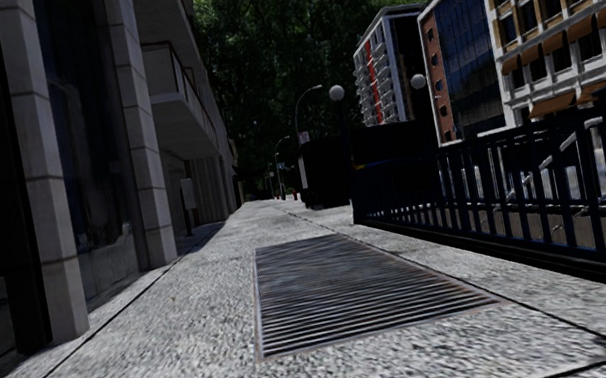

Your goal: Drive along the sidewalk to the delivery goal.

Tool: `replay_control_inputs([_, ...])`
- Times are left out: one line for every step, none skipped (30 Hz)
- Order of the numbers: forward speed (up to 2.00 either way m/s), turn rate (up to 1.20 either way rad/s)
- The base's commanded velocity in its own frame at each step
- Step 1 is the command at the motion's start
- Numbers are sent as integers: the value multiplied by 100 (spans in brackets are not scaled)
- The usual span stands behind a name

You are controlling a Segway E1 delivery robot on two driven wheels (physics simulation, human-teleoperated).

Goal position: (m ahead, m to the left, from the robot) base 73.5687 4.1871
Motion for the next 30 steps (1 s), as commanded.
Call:
replay_control_inputs([200, 0])
replay_control_inputs([200, 0])
replay_control_inputs([200, 0])
replay_control_inputs([200, 0])
replay_control_inputs([200, 0])
replay_control_inputs([200, -5])
replay_control_inputs([200, -16])
replay_control_inputs([200, -26])
replay_control_inputs([200, -26])
replay_control_inputs([200, -33])
replay_control_inputs([200, -35])
replay_control_inputs([200, 0])
replay_control_inputs([200, 0])
replay_control_inputs([200, 0])
replay_control_inputs([200, 0])
replay_control_inputs([200, 0])
replay_control_inputs([200, 0])
replay_control_inputs([200, 0])
replay_control_inputs([200, 0])
replay_control_inputs([200, 0])
replay_control_inputs([200, 0])
replay_control_inputs([200, 6])
replay_control_inputs([199, 18])
replay_control_inputs([199, 18])
replay_control_inputs([199, 23])
replay_control_inputs([199, 27])
replay_control_inputs([199, 28])
replay_control_inputs([199, 28])
replay_control_inputs([198, 28])
replay_control_inputs([198, 28])
